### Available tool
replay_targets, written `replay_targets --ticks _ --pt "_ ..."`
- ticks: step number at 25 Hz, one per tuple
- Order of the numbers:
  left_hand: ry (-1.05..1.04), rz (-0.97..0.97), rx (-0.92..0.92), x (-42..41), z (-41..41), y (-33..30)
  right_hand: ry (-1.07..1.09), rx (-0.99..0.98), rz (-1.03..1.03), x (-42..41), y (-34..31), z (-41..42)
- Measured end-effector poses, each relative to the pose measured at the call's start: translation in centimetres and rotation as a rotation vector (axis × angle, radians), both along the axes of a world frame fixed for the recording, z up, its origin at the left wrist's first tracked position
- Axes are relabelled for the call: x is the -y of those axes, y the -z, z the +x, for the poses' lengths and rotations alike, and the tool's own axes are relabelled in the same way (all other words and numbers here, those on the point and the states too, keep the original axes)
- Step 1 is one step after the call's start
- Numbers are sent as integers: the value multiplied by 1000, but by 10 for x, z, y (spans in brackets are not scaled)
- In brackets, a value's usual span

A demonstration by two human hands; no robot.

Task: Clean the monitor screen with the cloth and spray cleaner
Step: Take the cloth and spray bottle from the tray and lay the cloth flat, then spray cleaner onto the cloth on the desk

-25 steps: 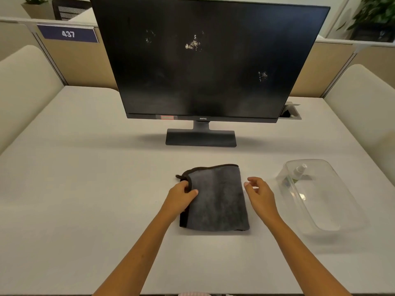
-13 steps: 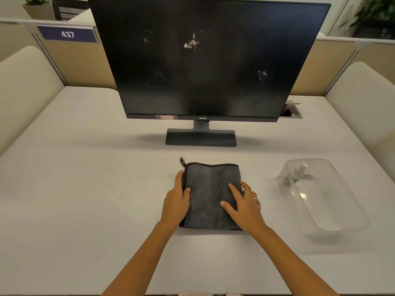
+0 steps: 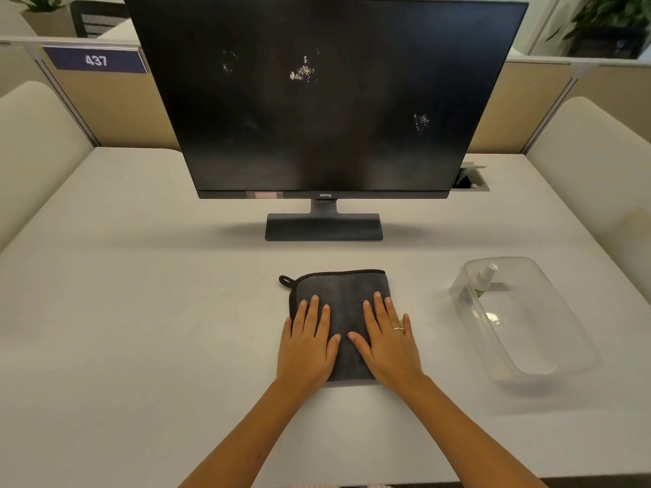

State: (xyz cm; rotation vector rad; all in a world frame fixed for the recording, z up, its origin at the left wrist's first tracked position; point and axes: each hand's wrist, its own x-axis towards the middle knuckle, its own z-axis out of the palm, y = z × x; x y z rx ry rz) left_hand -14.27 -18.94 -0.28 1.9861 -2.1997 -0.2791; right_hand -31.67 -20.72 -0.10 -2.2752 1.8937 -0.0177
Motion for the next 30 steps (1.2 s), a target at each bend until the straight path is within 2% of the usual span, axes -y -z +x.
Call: replay_targets --ticks 9,12,15,18,21,25,27,30 --pt "-28 -14 -5 2 -4 -5 -4 215 36 2 -22 -7" --pt "-30 0 -6 13 -16 -13 45 428 -237 7 -63 -19" --pt "42 13 -17 22 -29 -12 170 513 -615 24 -105 -43" --pt "94 29 20 21 -34 -7 410 612 -761 42 -129 -84" --pt "87 25 30 18 -36 -4 555 734 -554 48 -125 -128" --pt "82 17 27 18 -36 -3 503 762 -123 45 -103 -158" --pt "80 12 17 18 -36 -4 470 716 -33 46 -93 -164" --pt "75 11 14 17 -37 -4 479 738 -26 49 -87 -167"
